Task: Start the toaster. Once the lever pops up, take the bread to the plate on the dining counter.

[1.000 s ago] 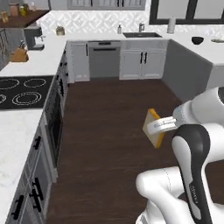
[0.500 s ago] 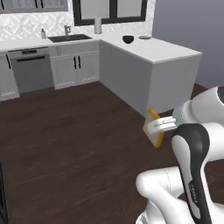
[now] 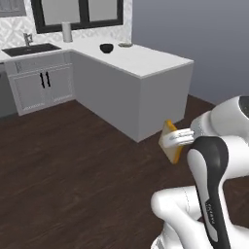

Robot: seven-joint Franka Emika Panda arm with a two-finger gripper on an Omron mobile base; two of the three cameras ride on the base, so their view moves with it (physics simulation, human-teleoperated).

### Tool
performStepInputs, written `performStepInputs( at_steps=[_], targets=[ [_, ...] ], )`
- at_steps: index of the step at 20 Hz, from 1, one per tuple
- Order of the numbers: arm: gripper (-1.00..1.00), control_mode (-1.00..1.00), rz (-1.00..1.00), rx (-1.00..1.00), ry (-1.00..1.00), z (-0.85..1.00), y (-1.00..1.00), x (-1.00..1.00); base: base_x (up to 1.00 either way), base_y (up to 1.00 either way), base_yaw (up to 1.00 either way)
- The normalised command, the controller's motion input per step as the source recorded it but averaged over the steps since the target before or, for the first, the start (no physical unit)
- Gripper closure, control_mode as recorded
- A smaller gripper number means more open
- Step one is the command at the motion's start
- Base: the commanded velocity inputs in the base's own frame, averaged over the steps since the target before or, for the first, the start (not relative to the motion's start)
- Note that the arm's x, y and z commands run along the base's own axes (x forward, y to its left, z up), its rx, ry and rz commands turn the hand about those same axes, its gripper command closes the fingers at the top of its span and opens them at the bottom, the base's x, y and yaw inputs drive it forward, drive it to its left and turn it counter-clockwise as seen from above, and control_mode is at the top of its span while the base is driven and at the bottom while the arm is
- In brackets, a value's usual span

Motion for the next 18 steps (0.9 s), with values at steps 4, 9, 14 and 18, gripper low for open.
performStepInputs(
  at_steps=[4, 9, 14, 18],
  targets=[
    [1.0, 1.0, 0.0, 0.0, 0.0, 0.0, 0.0, 0.0, 1.0, -0.52, 0.0],
    [1.0, 1.0, 0.0, 0.0, 0.0, 0.0, 0.0, 0.0, 1.0, -0.64, 0.0],
    [1.0, 1.0, 0.0, 0.0, 0.0, 0.0, 0.0, 0.0, 1.0, -0.77, 0.0],
    [1.0, 1.0, 0.0, 0.0, 0.0, 0.0, 0.0, 0.0, 1.0, -0.83, 0.01]
  ],
)
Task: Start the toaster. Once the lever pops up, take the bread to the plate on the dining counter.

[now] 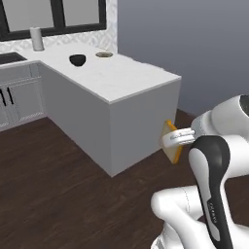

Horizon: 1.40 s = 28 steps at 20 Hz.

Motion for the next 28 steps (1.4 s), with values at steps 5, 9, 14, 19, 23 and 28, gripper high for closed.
performStepInputs(
  at_steps=[5, 9, 14, 19, 23, 28],
  targets=[
    [1.0, 1.0, 0.0, 0.0, 0.0, 0.0, 0.0, 0.0, 1.0, -0.9, 0.11],
    [1.0, 1.0, 0.0, 0.0, 0.0, 0.0, 0.0, 0.0, 1.0, -1.0, 0.26],
    [1.0, 1.0, 0.0, 0.0, 0.0, 0.0, 0.0, 0.0, 1.0, -1.0, 0.32],
    [1.0, 1.0, 0.0, 0.0, 0.0, 0.0, 0.0, 0.0, 0.92, -1.0, 0.38],
    [1.0, 1.0, 0.0, 0.0, 0.0, 0.0, 0.0, 0.0, 0.49, -1.0, 0.35],
    [1.0, 1.0, 0.0, 0.0, 0.0, 0.0, 0.0, 0.0, 0.39, -1.0, 0.33]
  ],
)
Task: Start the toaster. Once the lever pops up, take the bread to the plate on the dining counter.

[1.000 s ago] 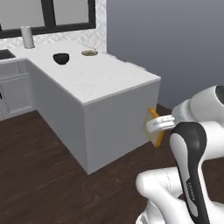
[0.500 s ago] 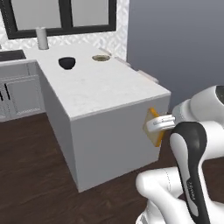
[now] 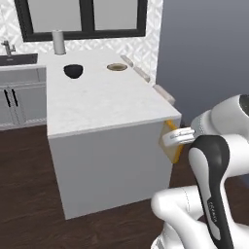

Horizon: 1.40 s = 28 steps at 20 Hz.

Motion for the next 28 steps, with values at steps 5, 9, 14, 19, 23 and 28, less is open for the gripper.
performStepInputs(
  at_steps=[5, 9, 14, 19, 23, 28],
  targets=[
    [1.0, 1.0, 0.0, 0.0, 0.0, 0.0, 0.0, 0.0, 0.37, -1.0, 0.31],
    [1.0, 1.0, 0.0, 0.0, 0.0, 0.0, 0.0, 0.0, 0.49, -1.0, 0.34],
    [1.0, 1.0, 0.0, 0.0, 0.0, 0.0, 0.0, 0.0, 0.56, -1.0, 0.36],
    [1.0, 1.0, 0.0, 0.0, 0.0, 0.0, 0.0, 0.0, 0.69, -1.0, 0.36],
    [1.0, 1.0, 0.0, 0.0, 0.0, 0.0, 0.0, 0.0, 0.93, -1.0, 0.4],
    [1.0, 1.0, 0.0, 0.0, 0.0, 0.0, 0.0, 0.0, 0.85, -1.0, 0.43]
  ],
)
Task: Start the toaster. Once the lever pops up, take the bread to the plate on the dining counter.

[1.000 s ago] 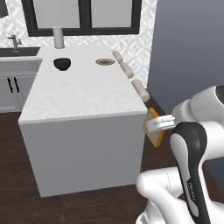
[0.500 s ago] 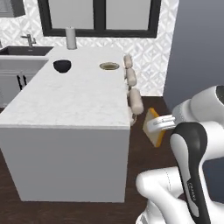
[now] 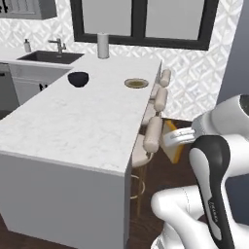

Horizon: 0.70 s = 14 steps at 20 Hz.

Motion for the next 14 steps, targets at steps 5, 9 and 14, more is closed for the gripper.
performStepInputs(
  at_steps=[5, 9, 14],
  targets=[
    [1.0, 1.0, 0.0, 0.0, 0.0, 0.0, 0.0, 0.0, 0.11, -1.0, 0.41],
    [1.0, 1.0, 0.0, 0.0, 0.0, 0.0, 0.0, 0.0, 0.5, -1.0, 0.44],
    [1.0, 1.0, 0.0, 0.0, 0.0, 0.0, 0.0, 0.0, 0.59, -1.0, 0.44]
  ],
)
